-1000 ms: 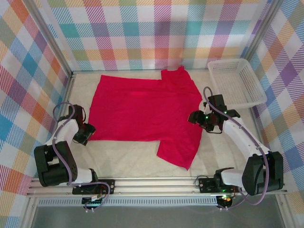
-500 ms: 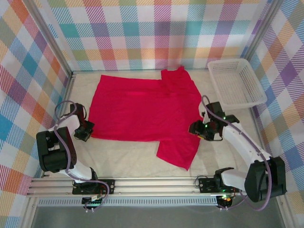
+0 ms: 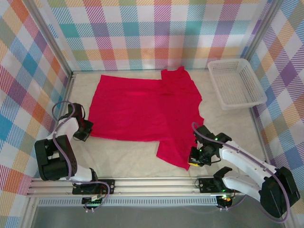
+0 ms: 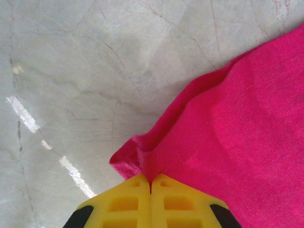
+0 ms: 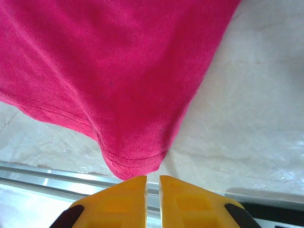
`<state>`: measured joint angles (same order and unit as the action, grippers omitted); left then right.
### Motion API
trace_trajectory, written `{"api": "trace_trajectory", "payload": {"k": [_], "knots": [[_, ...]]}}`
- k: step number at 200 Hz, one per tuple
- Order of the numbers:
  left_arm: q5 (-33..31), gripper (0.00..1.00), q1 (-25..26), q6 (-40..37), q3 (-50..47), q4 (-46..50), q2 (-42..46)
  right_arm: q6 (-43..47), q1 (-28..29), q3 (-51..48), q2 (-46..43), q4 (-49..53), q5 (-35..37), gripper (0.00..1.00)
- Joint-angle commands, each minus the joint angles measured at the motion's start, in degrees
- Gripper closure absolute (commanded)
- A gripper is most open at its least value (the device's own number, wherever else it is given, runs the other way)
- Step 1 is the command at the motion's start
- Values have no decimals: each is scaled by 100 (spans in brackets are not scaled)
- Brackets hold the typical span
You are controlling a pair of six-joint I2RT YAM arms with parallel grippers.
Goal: Fold the inside-out t-shirt
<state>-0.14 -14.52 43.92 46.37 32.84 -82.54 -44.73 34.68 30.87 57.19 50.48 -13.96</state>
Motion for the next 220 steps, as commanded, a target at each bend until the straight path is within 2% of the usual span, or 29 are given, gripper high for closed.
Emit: {"api": "trace_trajectory", "payload": {"k": [1, 27, 51, 82, 101, 130, 147, 184, 220], "knots": [[-131, 100, -71, -38, -78, 129, 162, -384, 268, -136, 145, -82, -46, 82], [-105, 100, -75, -25, -203, 41, 170, -495, 397, -215, 405, -421, -81, 66], [-90, 100, -74, -47, -209, 63, 153, -630, 534, -279, 665, -776, -113, 61], [-126, 100, -82, -42, -196, 123, 223, -745, 574, -390, 1104, -1336, -118, 61], [-160, 100, -76, -48, -157, 232, 294, -707, 574, -330, 1368, -1514, -14, 66], [-294, 100, -77, -77, -55, 504, 447, -554, 575, -119, 1539, -1307, 101, 90], [-426, 100, -79, -111, 79, 817, 586, -353, 575, 166, 1270, -607, 310, 100], [-495, 100, -90, -128, 421, 1664, 1126, -152, 575, 985, 130, 1058, 1059, 100], [-107, 100, -95, -238, 512, 2303, 1762, -123, 575, 1659, -300, 1963, 1082, 100]]}}
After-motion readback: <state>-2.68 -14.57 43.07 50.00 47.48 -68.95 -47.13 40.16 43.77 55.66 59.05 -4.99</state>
